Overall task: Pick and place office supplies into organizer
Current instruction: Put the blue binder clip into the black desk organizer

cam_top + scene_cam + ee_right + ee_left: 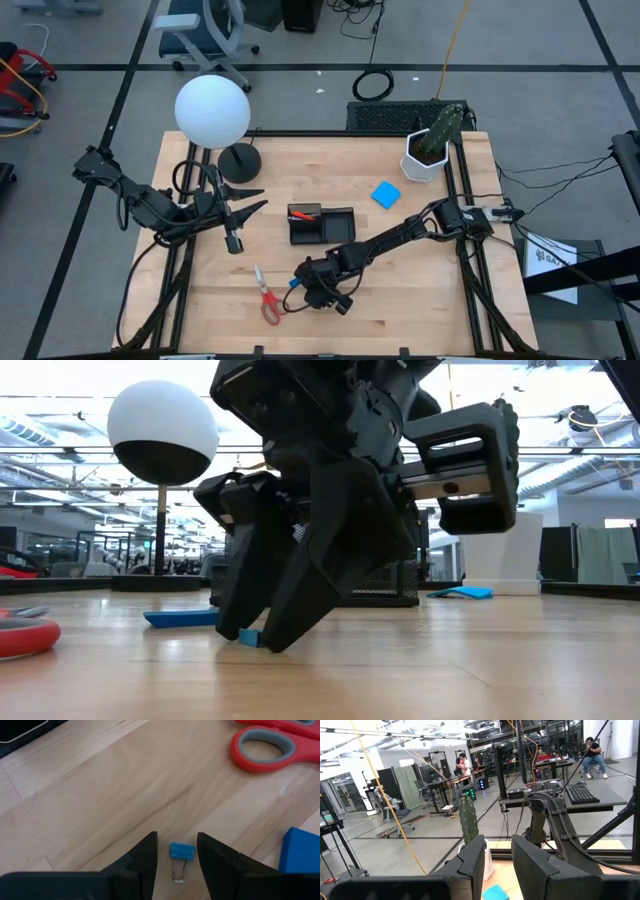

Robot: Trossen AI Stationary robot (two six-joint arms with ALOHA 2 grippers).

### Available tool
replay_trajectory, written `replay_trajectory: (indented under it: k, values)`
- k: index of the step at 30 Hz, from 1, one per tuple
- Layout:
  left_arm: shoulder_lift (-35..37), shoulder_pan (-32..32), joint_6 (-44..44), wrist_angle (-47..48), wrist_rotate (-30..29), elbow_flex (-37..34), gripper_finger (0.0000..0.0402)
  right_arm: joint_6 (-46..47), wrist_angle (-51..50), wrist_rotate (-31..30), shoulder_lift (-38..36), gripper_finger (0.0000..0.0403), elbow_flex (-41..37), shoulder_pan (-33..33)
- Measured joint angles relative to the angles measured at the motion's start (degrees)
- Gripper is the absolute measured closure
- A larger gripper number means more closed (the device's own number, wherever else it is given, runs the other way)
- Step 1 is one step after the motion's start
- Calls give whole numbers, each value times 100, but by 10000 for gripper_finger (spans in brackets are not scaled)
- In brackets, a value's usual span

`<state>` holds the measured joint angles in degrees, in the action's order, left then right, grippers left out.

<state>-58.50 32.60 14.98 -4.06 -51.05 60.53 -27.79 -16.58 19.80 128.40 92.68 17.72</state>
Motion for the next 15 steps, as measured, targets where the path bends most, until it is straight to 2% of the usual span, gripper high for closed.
replay_trajectory:
  k: [8, 15]
  values:
    - [0, 0, 0, 0, 0, 0, 298, -2, -9, -45, 0, 277, 0, -21]
    - [1, 0, 0, 0, 0, 0, 298, 6, -37, -149, -9, 324, 0, -38]
